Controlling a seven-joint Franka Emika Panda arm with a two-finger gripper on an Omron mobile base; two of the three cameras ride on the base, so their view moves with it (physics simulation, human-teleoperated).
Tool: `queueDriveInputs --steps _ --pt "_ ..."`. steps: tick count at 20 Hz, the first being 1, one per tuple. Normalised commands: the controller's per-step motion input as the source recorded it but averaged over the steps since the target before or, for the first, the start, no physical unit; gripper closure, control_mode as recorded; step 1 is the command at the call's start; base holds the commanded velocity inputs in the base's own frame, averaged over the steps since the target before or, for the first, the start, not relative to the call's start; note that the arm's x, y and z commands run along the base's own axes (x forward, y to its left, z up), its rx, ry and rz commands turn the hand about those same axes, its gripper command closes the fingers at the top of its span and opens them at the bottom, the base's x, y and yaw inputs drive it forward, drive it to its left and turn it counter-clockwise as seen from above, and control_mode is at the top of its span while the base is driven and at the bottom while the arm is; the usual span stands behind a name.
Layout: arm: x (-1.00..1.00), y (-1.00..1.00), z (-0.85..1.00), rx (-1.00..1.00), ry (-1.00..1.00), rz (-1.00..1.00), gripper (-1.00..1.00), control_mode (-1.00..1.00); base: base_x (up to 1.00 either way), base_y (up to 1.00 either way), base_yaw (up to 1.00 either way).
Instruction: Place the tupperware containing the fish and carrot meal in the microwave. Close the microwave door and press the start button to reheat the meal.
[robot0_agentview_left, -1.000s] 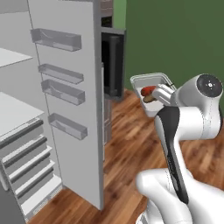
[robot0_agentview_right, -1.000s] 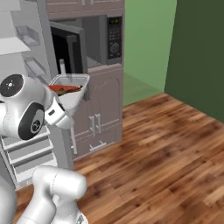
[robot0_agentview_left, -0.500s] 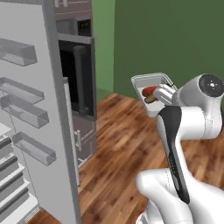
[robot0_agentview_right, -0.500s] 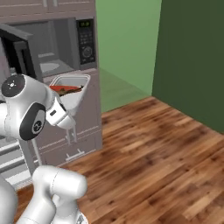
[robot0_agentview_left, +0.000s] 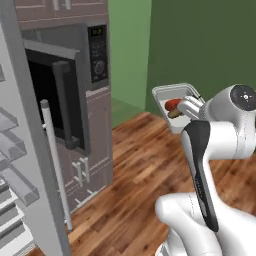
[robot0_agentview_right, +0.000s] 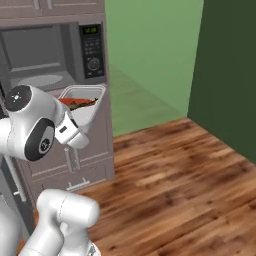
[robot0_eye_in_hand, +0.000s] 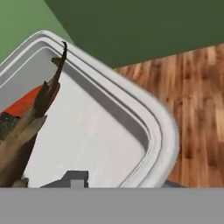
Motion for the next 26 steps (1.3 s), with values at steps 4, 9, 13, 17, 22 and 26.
queueDriveInputs --steps 4,9,13,17,22,26 --pt "0.00 0.00 0.00 0.00 0.00 0.00 1.00 1.00 0.29 -0.56 0.53" --pt "0.00 0.00 0.00 0.00 0.00 0.00 1.00 1.00 0.31 -0.60 0.53" --pt "0.00 0.00 0.00 0.00 0.00 0.00 1.00 1.00 0.32 -0.59 0.53" --pt "0.00 0.00 0.00 0.00 0.00 0.00 1.00 1.00 0.34 -0.48 0.52" --pt "0.00 0.00 0.00 0.00 0.00 0.00 1.00 1.00 0.42 -0.33 0.49" --pt "0.00 0.00 0.00 0.00 0.00 0.00 1.00 1.00 0.46 -0.29 0.47"
